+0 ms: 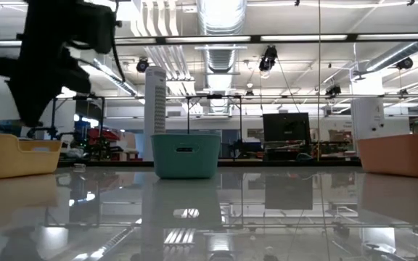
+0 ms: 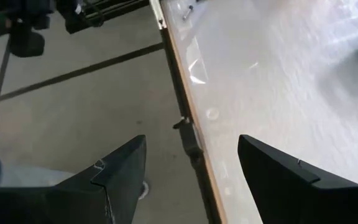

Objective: Sort batteries
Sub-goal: Put the black battery into the yellow bin

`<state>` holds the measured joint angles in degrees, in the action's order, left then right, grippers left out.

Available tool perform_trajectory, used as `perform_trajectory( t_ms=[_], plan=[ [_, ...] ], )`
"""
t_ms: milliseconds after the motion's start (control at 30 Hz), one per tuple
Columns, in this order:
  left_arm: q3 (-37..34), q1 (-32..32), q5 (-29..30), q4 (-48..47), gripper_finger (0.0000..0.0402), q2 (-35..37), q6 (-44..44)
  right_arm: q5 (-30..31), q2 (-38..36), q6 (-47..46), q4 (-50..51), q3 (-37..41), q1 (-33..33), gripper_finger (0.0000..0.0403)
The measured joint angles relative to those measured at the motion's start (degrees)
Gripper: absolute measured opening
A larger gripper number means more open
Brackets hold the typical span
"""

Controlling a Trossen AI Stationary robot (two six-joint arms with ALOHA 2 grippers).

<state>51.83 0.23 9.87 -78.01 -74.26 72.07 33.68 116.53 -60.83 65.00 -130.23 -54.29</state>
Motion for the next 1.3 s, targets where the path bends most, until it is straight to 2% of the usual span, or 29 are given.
perform_trajectory(
  t_ms=[167, 267, 333, 533, 733, 1100, 1300],
  plan=[
    [-6.73, 1.71, -4.15, 4.17, 0.0000, 3.67, -3.89, 4.55, -1.41, -7.25, 6.74, 0.11, -0.25, 0.0247],
    [-10.93, 1.79, -5.03, 7.21, 0.0000, 5.11, -2.96, 9.09, -3.25, -7.46, 8.19, 0.11, -0.21, 0.0247],
    [-11.31, 1.89, -4.91, 7.84, 0.0000, 4.79, -2.69, 10.58, -3.92, -6.59, 8.04, 0.04, 0.13, 0.0247],
    [-10.78, 3.85, -4.68, 11.95, 0.0000, 1.77, -6.90, 9.24, -5.61, -1.00, 8.78, 0.09, 3.03, 0.0247],
    [-12.11, 7.18, -7.74, 12.78, 0.0000, -2.69, -13.25, 7.30, -6.86, 1.46, 8.19, 0.04, 4.32, 0.0247],
    [-12.24, 9.80, -7.85, 19.60, 0.0000, -10.18, -18.96, 6.72, -7.32, -0.11, 8.93, 0.04, 4.34, 0.0247],
    [-12.13, 9.68, -8.09, 19.97, 0.0042, -12.12, -20.17, 6.60, -7.71, -1.62, 11.20, 0.06, 4.49, 0.0247]
  ],
)
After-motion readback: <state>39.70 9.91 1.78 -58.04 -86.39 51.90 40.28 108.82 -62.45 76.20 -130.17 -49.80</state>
